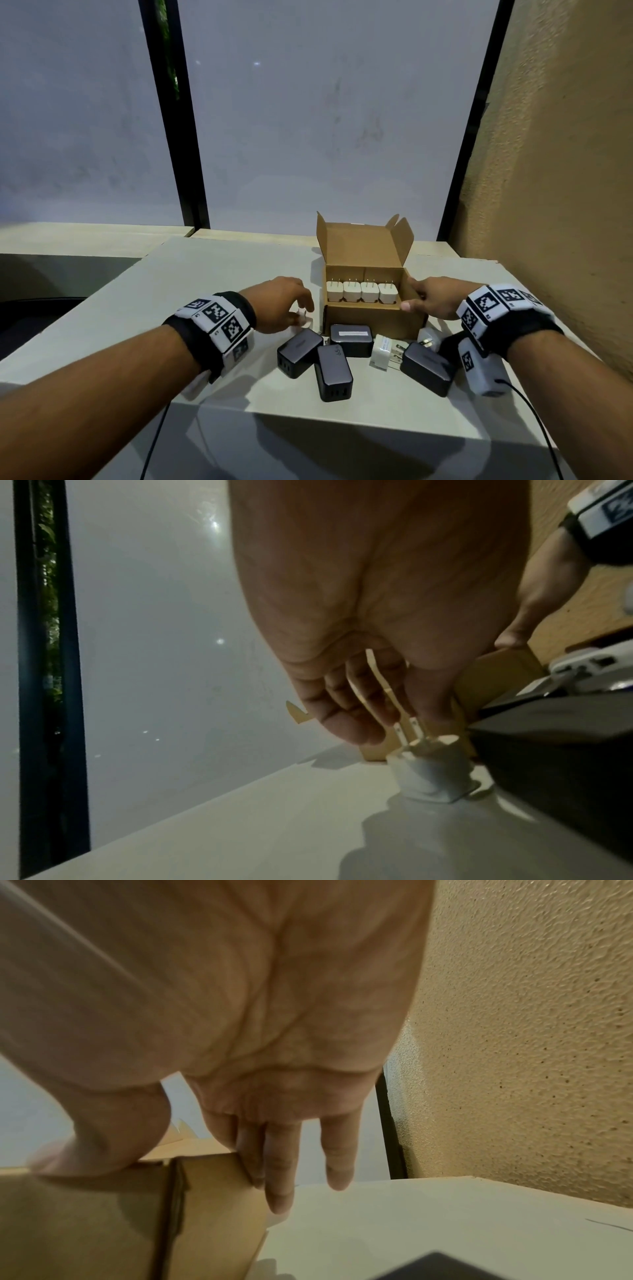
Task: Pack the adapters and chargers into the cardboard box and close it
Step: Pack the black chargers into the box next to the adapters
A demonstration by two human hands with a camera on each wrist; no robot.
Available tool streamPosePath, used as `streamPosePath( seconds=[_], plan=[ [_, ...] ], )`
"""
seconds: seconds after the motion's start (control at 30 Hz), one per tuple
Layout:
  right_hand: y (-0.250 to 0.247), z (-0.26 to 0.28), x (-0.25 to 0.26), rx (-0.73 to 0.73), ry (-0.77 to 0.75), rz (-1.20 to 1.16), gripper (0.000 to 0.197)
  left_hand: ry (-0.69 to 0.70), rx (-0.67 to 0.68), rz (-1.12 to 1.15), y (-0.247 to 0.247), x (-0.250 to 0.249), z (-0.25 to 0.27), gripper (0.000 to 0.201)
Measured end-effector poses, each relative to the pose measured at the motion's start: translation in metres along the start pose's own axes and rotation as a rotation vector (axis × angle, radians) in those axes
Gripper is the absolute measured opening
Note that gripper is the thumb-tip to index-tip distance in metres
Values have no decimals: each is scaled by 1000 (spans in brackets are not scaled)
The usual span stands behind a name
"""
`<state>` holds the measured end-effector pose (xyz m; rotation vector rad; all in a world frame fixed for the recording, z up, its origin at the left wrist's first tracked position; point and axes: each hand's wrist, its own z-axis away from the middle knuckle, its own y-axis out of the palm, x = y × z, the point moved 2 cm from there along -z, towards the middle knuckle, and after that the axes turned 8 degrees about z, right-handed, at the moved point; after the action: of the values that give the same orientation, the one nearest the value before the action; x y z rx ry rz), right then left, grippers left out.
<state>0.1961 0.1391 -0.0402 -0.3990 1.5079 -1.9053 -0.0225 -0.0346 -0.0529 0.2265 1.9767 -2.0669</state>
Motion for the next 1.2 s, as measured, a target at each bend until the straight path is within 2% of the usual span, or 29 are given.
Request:
streamPosePath(
  seconds=[0.07, 0.13, 0.2, 0.27, 0.4, 0.53, 0.6, 0.7, 0.77, 0.93, 1.03, 1.2],
  plan=[
    [0, 2, 1, -4, -2, 1, 60, 79, 84, 97, 2, -6, 7, 40],
    [0, 2, 1, -7, -3, 1, 58, 130, 223, 180, 6, -11, 15, 62],
    [0, 1, 1, -9, -6, 0, 57, 135, 303, 137, 12, -12, 22, 82],
    [0, 0, 1, -5, -6, 1, 57, 115, 308, 65, 15, -11, 24, 86],
    [1, 0, -1, -13, -11, -1, 60, 82, 244, 28, 16, -10, 24, 83],
    [3, 1, -3, -28, -21, -25, 63, 50, 242, 62, 16, -5, 27, 107],
    [4, 2, -4, -36, -31, -49, 62, 59, 230, 67, 15, -3, 30, 103],
    [9, 1, -8, -58, -41, -115, 62, 74, 190, 140, 10, 0, 32, 81],
    [10, 3, -11, -55, -35, -174, 63, 73, 160, 212, 7, 2, 33, 72],
    [7, 2, -13, -42, 17, -283, 80, 73, 81, 334, -6, 1, 28, 70],
    [8, -1, -9, -27, 46, -295, 89, 82, -15, 404, -18, -3, 21, 70],
    [5, 5, -1, 18, 35, -263, 84, 66, -179, 413, -42, -10, -7, 70]
  ],
)
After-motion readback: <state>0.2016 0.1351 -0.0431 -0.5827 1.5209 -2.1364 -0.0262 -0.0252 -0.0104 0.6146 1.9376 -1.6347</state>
